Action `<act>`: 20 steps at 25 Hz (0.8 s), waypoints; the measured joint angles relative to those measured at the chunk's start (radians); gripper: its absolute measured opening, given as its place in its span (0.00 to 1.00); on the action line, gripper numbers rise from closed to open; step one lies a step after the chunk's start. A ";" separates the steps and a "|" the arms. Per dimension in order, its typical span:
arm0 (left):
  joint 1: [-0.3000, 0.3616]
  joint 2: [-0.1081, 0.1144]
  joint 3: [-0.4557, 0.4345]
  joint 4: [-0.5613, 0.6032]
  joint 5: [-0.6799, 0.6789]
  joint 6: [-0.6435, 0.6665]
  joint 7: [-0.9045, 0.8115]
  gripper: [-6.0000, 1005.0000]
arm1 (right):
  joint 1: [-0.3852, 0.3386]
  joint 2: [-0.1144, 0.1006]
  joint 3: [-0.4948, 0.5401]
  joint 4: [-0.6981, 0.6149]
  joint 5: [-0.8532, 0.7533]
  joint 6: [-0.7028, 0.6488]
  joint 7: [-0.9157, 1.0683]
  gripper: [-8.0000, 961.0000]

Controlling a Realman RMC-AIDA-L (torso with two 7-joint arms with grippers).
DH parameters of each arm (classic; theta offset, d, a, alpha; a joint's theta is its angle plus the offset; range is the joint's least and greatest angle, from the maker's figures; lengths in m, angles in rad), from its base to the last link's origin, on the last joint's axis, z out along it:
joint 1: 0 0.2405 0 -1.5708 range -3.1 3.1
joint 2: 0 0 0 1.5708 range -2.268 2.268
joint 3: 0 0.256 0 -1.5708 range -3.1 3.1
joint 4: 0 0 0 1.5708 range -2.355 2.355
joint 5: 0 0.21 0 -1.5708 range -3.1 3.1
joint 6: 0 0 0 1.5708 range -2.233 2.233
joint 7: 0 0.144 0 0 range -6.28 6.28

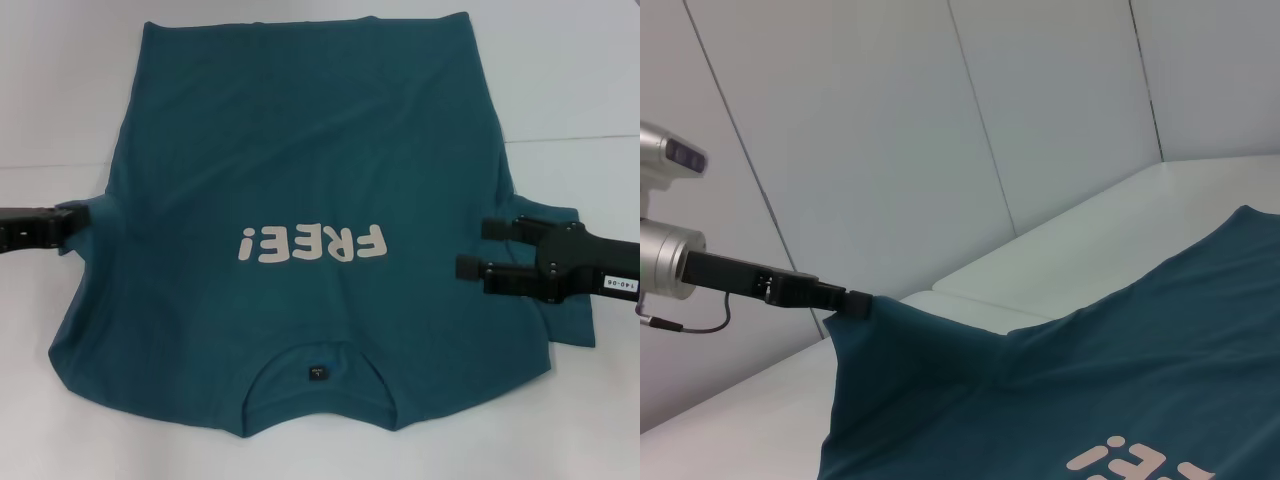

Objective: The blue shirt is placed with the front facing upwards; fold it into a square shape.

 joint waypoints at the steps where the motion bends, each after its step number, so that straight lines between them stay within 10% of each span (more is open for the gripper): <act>1: 0.000 -0.001 0.009 0.002 0.000 0.000 -0.003 0.05 | 0.000 0.000 0.000 0.000 0.000 0.000 0.000 0.95; 20: 0.013 -0.002 0.046 0.101 0.004 0.012 -0.050 0.05 | -0.006 0.000 0.001 0.000 0.005 0.000 0.005 0.95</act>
